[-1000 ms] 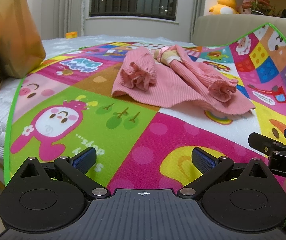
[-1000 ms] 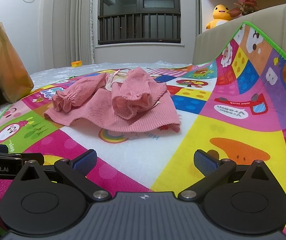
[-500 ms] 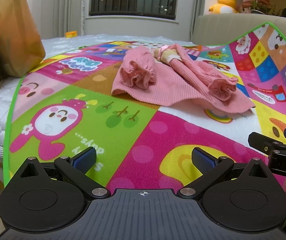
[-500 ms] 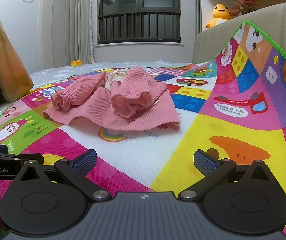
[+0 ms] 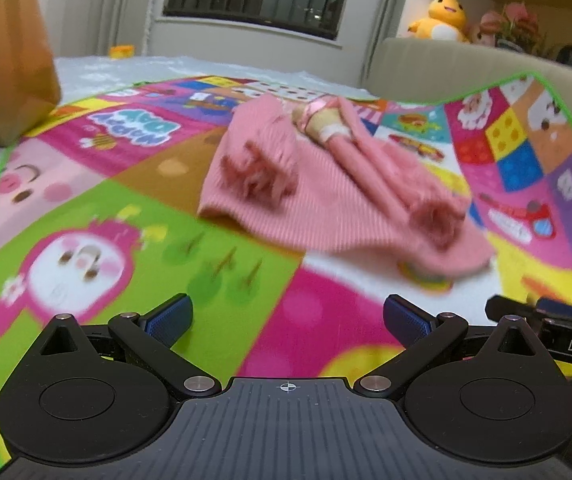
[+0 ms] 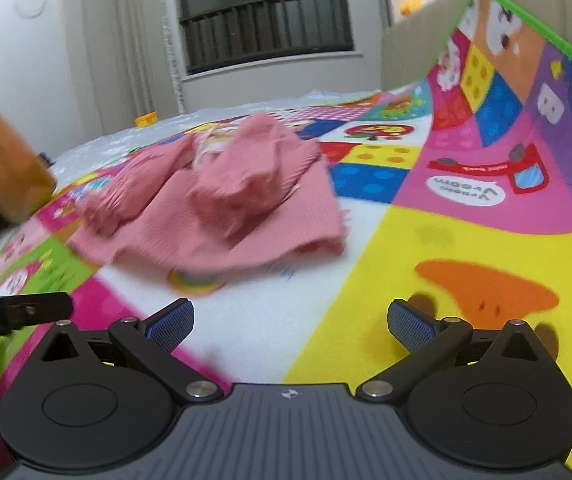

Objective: Fold clothes
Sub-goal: 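Move both tools down to the pink sweater's hem edges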

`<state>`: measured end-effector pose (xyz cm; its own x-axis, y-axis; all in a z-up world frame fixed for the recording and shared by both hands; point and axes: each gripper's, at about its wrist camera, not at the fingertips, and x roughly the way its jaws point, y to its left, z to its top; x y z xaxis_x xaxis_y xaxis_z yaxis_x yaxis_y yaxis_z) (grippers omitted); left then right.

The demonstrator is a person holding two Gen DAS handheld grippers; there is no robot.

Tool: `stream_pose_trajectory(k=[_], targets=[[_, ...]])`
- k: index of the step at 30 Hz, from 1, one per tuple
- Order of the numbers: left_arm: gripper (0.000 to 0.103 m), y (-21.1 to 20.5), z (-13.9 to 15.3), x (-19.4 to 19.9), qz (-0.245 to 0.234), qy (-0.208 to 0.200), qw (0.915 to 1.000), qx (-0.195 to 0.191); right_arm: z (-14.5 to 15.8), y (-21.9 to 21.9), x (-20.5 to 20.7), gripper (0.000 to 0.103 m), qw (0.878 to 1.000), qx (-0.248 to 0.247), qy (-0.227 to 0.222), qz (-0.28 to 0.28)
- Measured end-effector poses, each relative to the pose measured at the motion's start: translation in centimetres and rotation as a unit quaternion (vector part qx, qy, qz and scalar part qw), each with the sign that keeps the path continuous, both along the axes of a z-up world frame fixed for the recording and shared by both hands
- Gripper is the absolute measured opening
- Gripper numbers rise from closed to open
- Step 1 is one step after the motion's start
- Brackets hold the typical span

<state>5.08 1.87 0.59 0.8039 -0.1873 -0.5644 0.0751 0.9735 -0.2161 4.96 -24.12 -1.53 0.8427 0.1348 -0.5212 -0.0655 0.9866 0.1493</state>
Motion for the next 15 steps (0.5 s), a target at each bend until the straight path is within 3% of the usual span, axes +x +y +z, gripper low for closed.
stream_pose_trajectory(k=[9,15], targets=[[0.103,0.8,3.0,9.7,-0.046,0.003,0.9985,-0.029,-0.5,-5.7,6.7,0.103,0.994,0.069,0.062,-0.063],[0.103,0.9,4.0,16.9,-0.079,0.003,0.9969,-0.008,-0.8,-5.0,7.6,0.103,0.995,0.022,0.091,-0.040]])
